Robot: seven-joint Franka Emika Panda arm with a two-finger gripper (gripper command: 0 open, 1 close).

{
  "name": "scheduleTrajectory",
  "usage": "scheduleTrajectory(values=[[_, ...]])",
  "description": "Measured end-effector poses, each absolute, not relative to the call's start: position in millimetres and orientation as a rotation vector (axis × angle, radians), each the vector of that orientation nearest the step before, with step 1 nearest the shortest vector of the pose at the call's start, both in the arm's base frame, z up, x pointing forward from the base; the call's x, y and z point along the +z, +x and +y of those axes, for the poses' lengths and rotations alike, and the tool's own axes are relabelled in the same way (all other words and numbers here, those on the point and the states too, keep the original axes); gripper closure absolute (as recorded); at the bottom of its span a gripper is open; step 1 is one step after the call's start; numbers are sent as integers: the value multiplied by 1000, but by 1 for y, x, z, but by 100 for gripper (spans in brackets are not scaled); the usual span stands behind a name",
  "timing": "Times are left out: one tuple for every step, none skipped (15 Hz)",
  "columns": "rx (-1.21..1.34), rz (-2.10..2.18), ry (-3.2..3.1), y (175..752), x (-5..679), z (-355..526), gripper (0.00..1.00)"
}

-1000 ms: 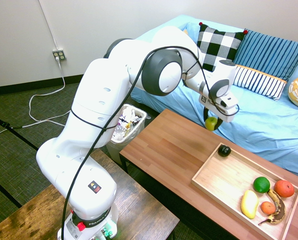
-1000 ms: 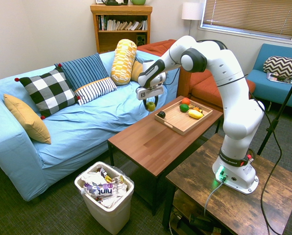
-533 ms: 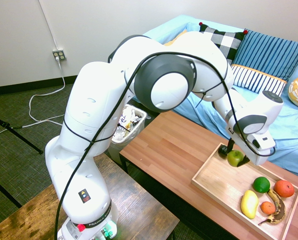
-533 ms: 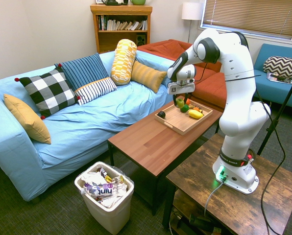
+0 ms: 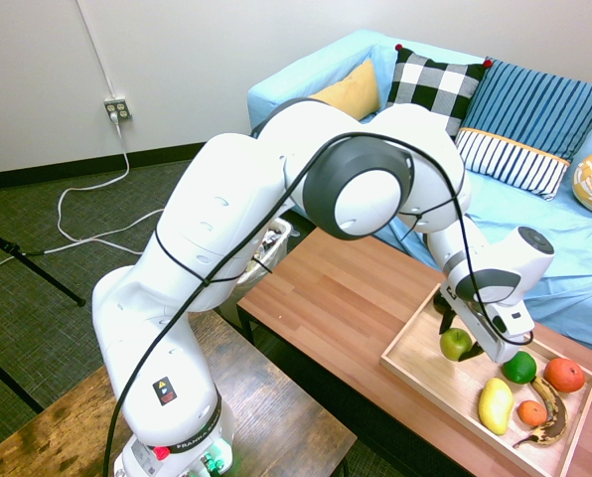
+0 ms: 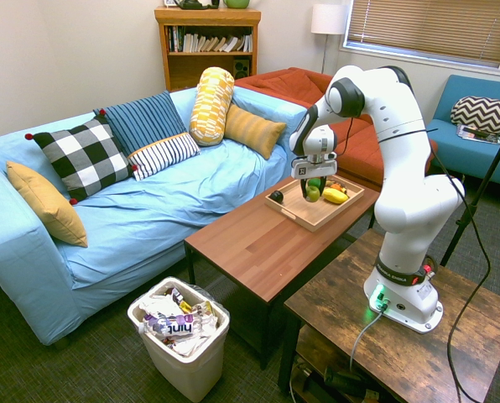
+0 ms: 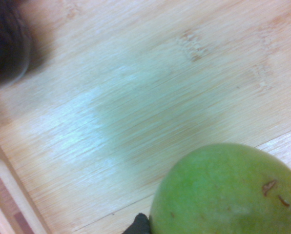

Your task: Put the apple in the tray

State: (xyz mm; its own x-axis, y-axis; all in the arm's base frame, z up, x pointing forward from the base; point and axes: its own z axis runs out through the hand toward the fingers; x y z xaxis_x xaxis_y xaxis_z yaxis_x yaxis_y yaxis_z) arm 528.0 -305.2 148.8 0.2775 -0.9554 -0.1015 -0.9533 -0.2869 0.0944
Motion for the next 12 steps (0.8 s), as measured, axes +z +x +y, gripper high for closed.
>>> scheduleTrajectory(values=[[-225, -1867, 2501, 528, 142, -308, 100], [-231, -1866, 2504, 528, 136, -310, 100], [-233, -1866, 2509, 530, 132, -311, 100], [-239, -1866, 2512, 531, 128, -311, 100], [-244, -1867, 2512, 532, 123, -310, 100], [-252, -1867, 2513, 532, 119, -309, 100], [-256, -1864, 2513, 533, 115, -309, 0], [-252, -1864, 2514, 535, 116, -309, 0], [-250, -1864, 2515, 535, 116, -310, 0], [-247, -1863, 2516, 536, 116, -310, 0], [-246, -1860, 2519, 537, 116, -310, 0], [-244, -1857, 2522, 537, 116, -310, 0]])
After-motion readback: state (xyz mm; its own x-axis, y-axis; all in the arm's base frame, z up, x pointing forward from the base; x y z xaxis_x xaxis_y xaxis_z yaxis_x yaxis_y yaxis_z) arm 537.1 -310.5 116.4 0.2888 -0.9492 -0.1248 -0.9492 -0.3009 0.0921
